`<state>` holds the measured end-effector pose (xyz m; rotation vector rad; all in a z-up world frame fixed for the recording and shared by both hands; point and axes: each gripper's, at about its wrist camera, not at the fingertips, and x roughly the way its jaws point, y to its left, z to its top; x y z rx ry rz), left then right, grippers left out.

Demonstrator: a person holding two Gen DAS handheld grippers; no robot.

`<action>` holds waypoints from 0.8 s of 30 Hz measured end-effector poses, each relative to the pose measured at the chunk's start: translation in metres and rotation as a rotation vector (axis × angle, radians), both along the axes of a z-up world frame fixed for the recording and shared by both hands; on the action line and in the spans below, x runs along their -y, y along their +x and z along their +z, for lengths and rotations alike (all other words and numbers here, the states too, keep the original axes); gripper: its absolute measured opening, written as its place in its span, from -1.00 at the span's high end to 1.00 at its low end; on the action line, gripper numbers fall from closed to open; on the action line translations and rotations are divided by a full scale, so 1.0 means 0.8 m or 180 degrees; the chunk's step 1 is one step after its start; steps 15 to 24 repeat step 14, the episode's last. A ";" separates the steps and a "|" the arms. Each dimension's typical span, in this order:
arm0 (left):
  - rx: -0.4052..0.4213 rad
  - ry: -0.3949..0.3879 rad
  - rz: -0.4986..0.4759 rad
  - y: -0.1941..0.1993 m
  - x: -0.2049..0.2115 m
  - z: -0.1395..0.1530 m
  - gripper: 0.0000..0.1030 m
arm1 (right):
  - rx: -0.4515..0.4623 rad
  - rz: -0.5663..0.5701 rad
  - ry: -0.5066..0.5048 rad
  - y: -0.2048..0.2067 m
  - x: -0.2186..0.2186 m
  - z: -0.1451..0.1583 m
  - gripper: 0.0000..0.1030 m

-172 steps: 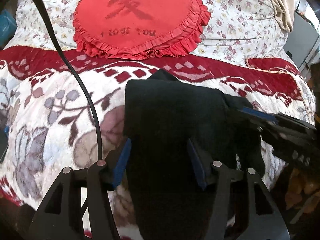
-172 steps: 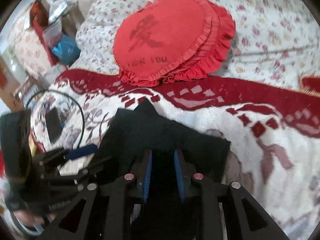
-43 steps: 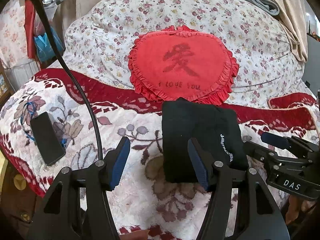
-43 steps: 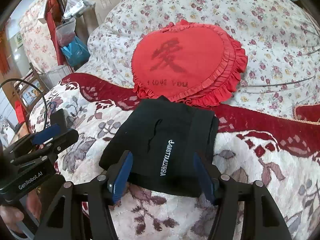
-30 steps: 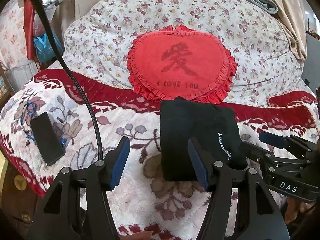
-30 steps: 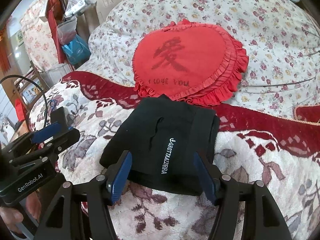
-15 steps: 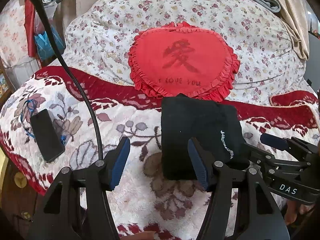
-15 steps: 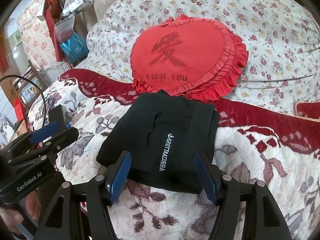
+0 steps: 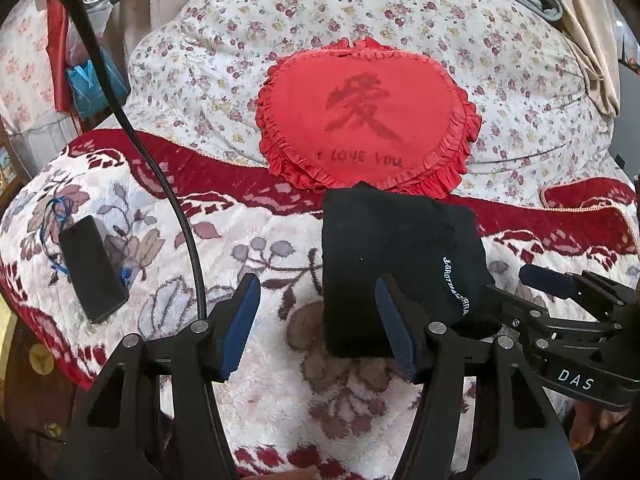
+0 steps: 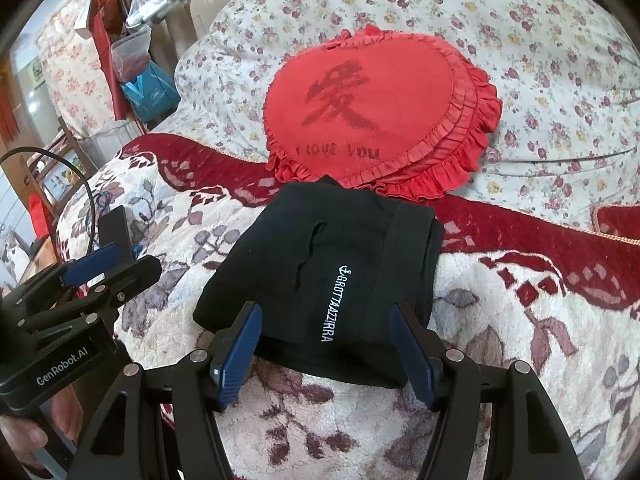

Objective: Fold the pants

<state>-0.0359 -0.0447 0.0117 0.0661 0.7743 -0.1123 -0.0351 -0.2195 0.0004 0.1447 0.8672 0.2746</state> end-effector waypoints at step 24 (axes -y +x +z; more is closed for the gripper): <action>0.0031 -0.0030 -0.0032 0.001 -0.002 -0.004 -0.17 | -0.0026 -0.0004 -0.0011 0.005 0.005 -0.007 -0.26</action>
